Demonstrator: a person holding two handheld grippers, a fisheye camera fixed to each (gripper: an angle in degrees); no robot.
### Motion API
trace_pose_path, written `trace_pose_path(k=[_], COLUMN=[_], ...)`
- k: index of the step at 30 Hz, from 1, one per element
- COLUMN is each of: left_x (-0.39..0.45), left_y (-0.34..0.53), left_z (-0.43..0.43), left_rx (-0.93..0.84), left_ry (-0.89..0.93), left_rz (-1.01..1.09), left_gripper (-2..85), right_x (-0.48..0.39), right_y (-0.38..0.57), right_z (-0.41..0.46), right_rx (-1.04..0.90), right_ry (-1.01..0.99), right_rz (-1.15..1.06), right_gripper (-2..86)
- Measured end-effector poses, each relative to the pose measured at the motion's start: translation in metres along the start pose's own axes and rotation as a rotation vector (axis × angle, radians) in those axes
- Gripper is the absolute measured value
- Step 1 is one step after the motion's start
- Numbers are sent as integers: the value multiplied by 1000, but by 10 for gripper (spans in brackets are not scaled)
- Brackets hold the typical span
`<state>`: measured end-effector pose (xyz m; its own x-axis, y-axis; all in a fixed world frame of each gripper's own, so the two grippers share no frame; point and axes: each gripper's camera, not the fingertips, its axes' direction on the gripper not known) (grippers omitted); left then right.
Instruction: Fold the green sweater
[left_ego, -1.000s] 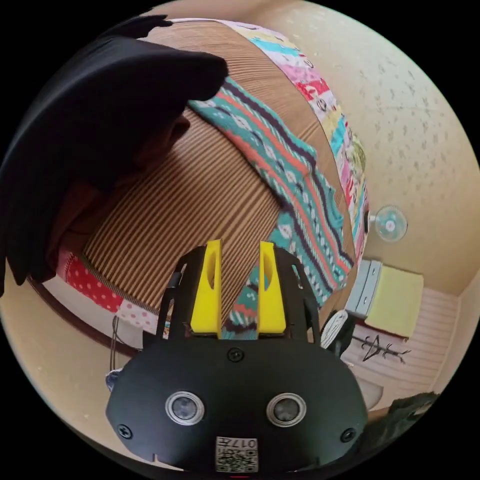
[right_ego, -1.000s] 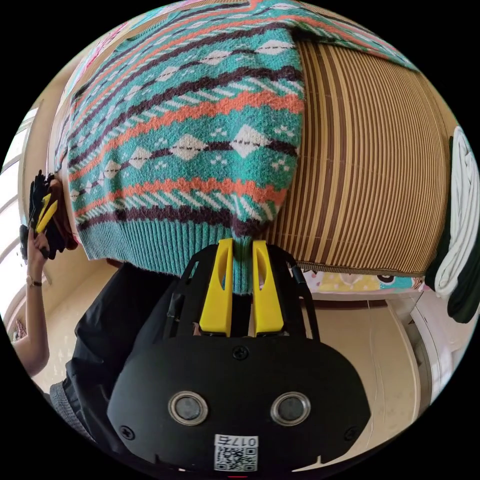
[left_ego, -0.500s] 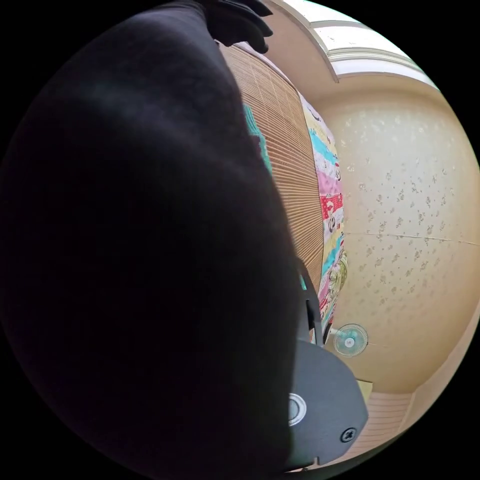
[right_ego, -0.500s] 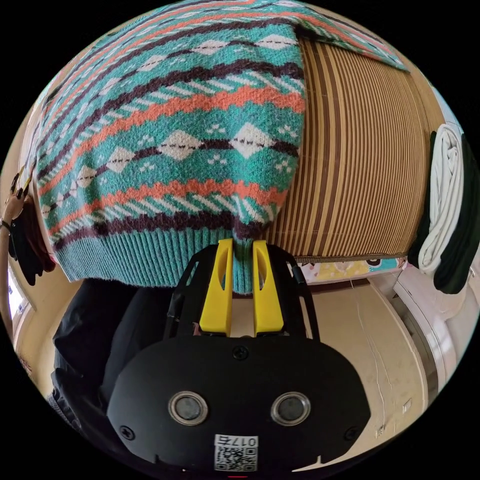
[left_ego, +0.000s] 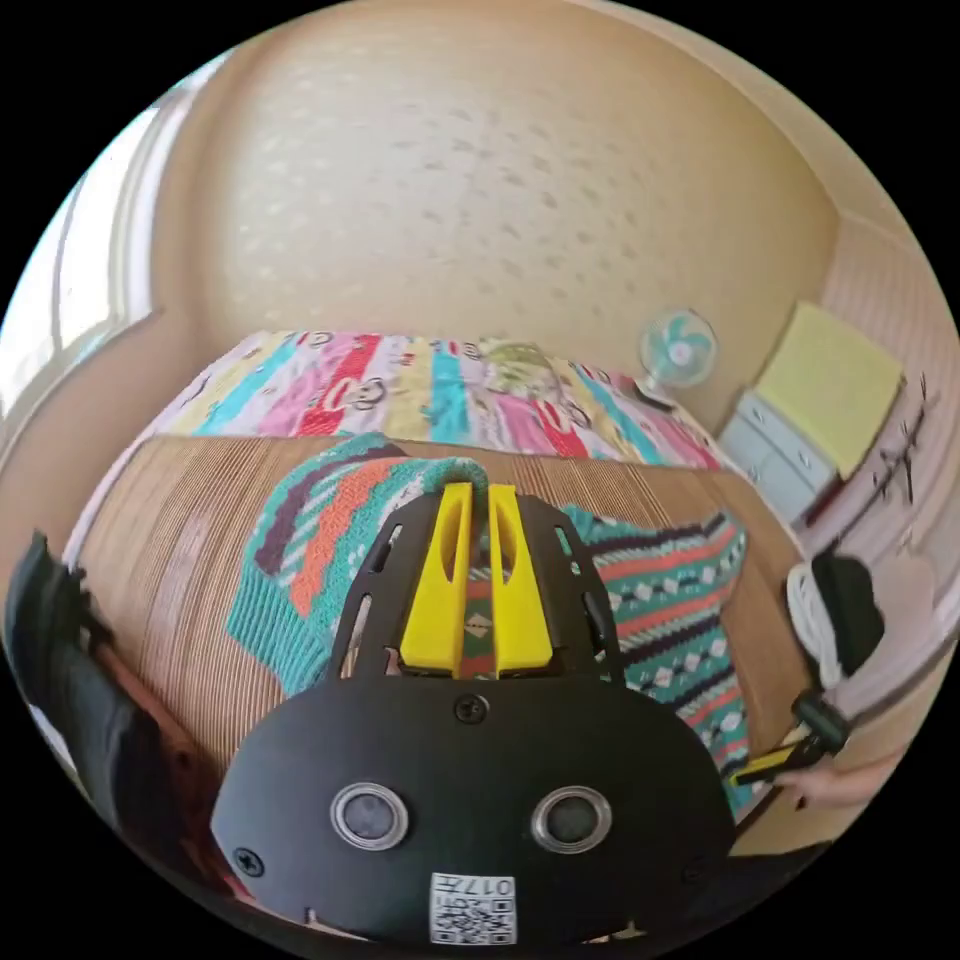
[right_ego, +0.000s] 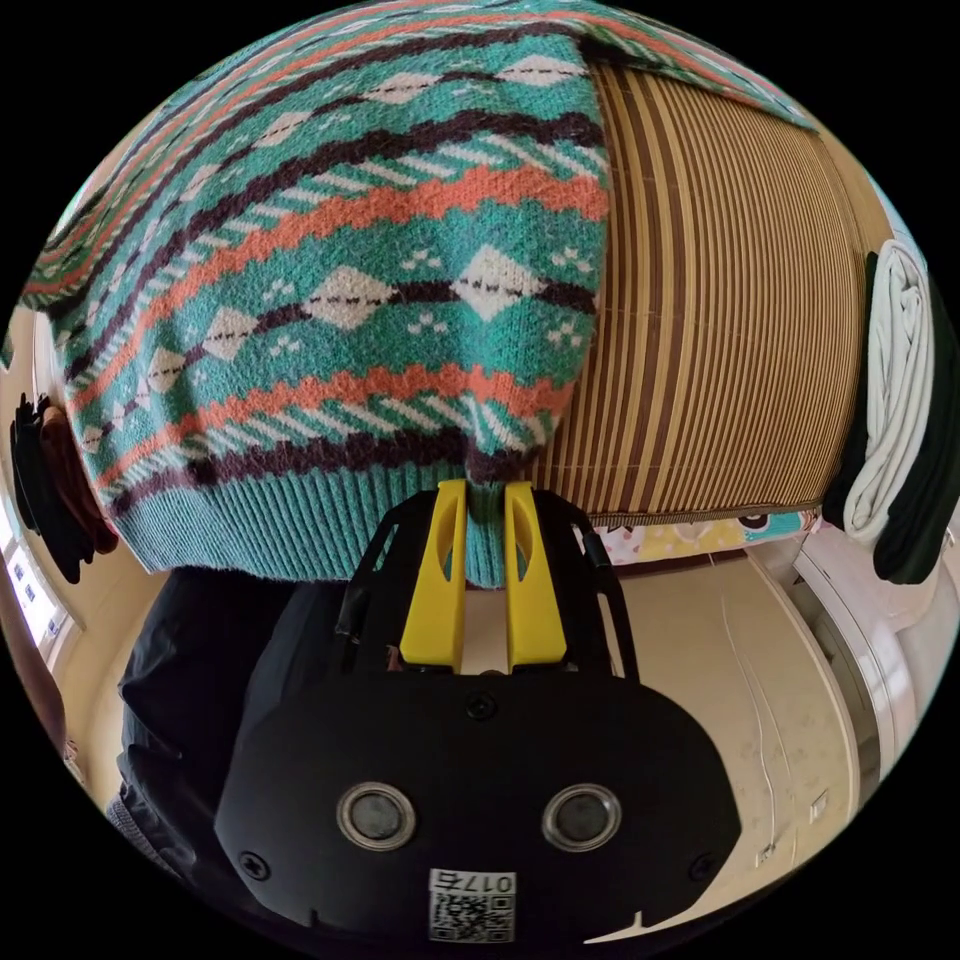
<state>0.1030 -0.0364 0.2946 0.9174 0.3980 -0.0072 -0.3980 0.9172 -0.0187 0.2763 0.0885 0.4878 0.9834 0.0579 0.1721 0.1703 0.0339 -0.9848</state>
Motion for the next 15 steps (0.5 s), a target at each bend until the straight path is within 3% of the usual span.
trace_pose_path(k=[2, 4, 7, 10, 15], left_x=[112, 158, 161, 124, 53], left_y=[28, 63, 84, 73, 50], left_z=[62, 98, 100, 74, 32], left_rx=[-195, -321, -329, -290, -189], left_ry=[-4, -49, -9, 66, 144], left_rz=[436, 594, 513, 240, -61], left_gripper=[31, 32, 40, 44, 58], right_x=[7, 16, 39, 66, 68], right_y=[5, 12, 24, 39, 43], right_z=[3, 6, 8, 0, -54], right_rx=[1, 9, 16, 76, 372], right_ry=[-25, -66, -158, -234, -355], right_rz=[-9, -17, 9, 128, 138], right_gripper=[65, 67, 75, 85, 92])
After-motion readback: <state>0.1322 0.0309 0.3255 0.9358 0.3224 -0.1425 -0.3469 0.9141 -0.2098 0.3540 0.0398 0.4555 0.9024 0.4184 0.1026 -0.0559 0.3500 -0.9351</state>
